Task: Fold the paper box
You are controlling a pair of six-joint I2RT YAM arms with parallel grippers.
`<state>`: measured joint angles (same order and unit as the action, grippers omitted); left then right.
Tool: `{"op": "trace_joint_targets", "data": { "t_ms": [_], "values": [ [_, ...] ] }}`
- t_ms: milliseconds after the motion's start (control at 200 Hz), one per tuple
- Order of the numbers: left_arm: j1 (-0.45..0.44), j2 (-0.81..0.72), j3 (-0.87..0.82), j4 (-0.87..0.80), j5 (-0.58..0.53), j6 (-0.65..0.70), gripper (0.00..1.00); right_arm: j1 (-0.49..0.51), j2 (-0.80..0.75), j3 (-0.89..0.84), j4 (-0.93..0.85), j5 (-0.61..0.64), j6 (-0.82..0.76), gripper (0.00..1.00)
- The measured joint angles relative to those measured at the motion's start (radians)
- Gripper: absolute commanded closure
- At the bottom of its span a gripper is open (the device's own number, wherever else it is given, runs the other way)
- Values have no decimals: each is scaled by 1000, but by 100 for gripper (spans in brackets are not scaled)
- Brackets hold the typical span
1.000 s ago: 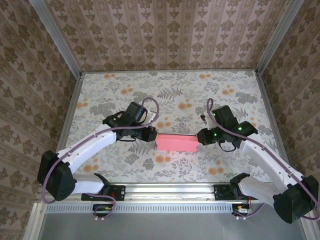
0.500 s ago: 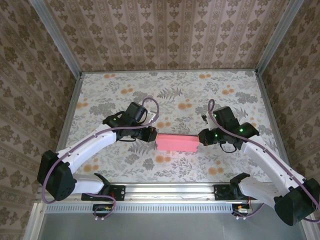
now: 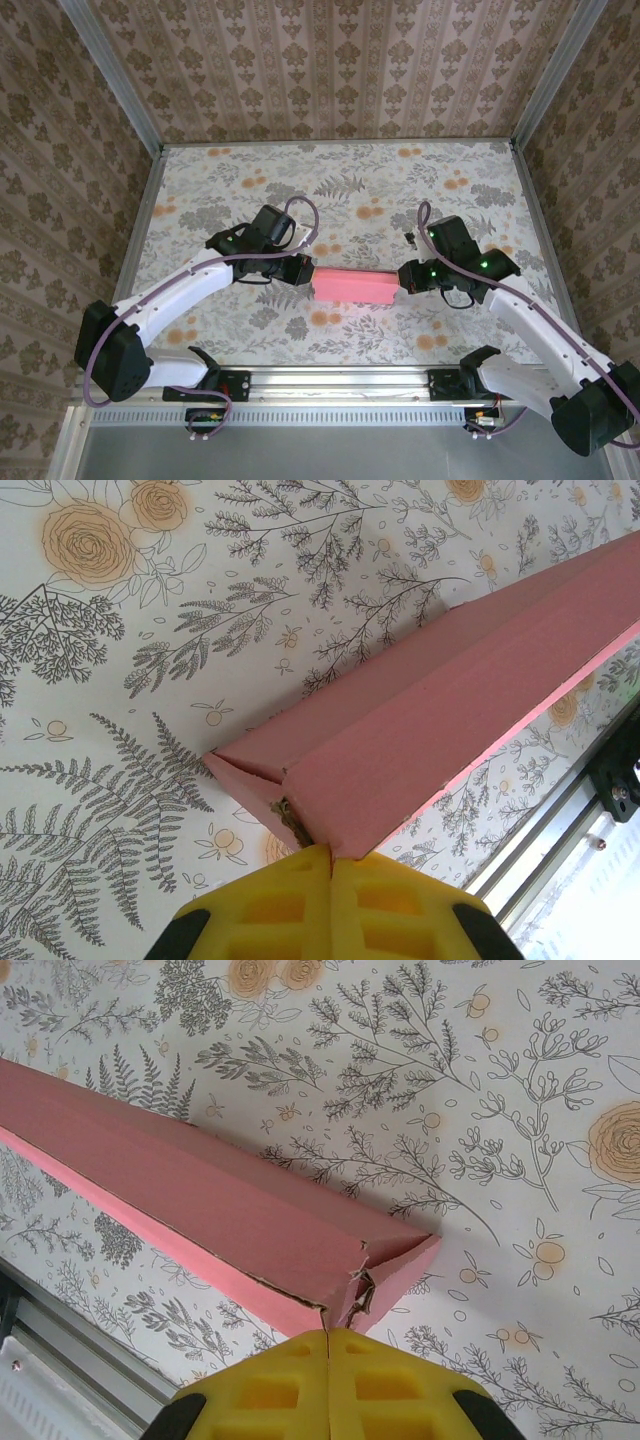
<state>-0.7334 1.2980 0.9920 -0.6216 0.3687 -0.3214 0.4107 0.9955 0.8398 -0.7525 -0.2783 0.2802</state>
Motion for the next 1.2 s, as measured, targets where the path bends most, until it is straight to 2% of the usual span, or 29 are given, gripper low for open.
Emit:
{"op": "trace_joint_targets", "data": {
  "t_ms": [720, 860, 990, 1200],
  "values": [
    [-6, 0, 0, -6, -6, 0, 100, 27, -2, -19, 3, 10, 20, 92],
    [-7, 0, 0, -15, -14, 0, 100, 27, -8, -20, -2, 21, 37, 88],
    [-8, 0, -4, -21, -23, 0, 100, 29, -27, -20, -23, 38, 45, 81],
    [-13, 0, -4, -22, -29, 0, 100, 29, -41, -10, -42, 40, 45, 81]
  ]
}}
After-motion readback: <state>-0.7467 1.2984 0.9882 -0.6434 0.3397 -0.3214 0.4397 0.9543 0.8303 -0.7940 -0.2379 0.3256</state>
